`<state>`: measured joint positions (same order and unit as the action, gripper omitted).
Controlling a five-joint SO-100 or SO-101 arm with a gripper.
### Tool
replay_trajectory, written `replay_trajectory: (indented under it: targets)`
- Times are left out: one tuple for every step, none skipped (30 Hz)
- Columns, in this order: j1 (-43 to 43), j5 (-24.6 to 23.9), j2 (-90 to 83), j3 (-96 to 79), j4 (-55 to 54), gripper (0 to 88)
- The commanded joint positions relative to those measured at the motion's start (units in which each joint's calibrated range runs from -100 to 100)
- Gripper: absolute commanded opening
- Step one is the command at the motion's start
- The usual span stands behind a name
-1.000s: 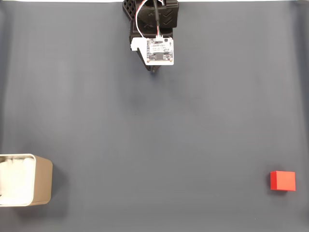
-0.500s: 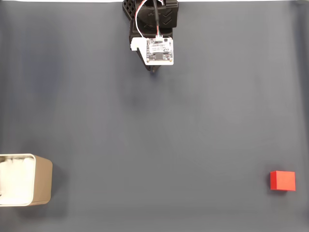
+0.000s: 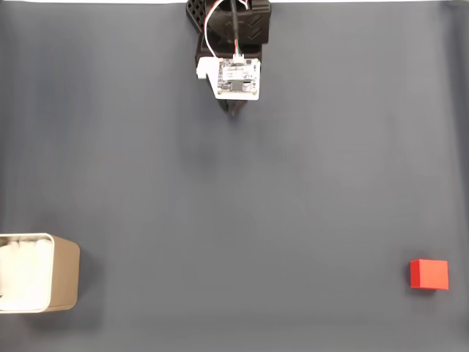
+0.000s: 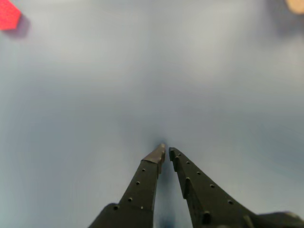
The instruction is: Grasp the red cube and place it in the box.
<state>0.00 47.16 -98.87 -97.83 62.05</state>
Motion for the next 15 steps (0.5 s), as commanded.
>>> replay_trajectory:
  targets:
    - [-0.14, -0.73, 4.94, 7.87, -11.23, 0.0]
    - [-0.43, -0.78, 8.40, 12.79, -12.38, 0.0]
    - [-0.64, -0.93, 12.04, 18.09, -12.54, 0.0]
    - [-0.85, -1.17, 16.29, 24.38, -12.05, 0.0]
    - [-0.92, -1.47, 20.71, 31.22, -10.90, 0.0]
    - [-0.99, -1.66, 24.61, 37.52, -9.43, 0.0]
    - [-1.07, -1.76, 28.42, 43.72, -7.95, 0.0]
    - [-1.14, -1.81, 32.06, 49.47, -6.48, 0.0]
    - [-1.14, -1.81, 35.18, 54.49, -5.09, 0.0]
    - [-1.14, -1.76, 37.95, 59.14, -3.77, 0.0]
    - [-1.14, -1.56, 40.55, 63.25, -2.38, 0.0]
    - [-1.14, -1.27, 42.63, 66.35, -1.15, 0.0]
    - [-1.14, -1.03, 44.45, 68.82, -0.33, 0.0]
    - [-1.07, -0.78, 46.01, 70.73, 0.16, 0.0]
    - [-0.92, -0.44, 47.40, 72.10, 0.41, 0.0]
